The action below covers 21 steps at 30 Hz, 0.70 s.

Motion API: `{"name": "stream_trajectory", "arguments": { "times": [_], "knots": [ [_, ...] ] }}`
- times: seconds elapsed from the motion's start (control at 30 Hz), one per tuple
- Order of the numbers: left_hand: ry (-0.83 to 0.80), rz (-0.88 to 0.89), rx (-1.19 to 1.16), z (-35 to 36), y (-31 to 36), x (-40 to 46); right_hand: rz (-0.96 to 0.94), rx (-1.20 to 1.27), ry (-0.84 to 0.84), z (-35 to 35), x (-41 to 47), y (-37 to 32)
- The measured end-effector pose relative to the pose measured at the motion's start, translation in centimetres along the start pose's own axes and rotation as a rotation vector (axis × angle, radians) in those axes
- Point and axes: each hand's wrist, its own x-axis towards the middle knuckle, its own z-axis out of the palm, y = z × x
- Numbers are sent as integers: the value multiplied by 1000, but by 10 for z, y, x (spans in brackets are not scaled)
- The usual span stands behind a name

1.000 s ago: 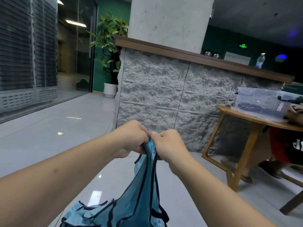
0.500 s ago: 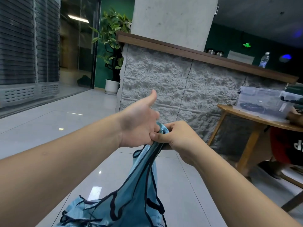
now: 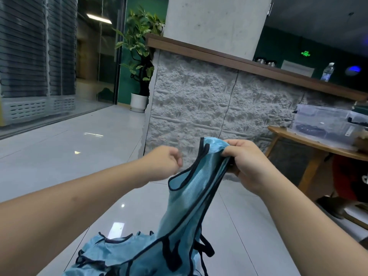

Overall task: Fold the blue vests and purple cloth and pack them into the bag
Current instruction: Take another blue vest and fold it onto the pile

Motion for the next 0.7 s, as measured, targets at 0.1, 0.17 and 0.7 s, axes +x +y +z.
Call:
{"name": "stream_trajectory", "arguments": {
  "times": [0.1, 0.17, 0.7],
  "knots": [
    [-187, 30, 138, 7, -21, 0, -4, 8, -22, -7, 1, 2],
    [-249, 87, 189, 12, -29, 2, -6, 12, -28, -8, 2, 4],
    [-442, 104, 803, 34, -47, 4, -67, -12, -42, -16, 7, 5]
  ]
}}
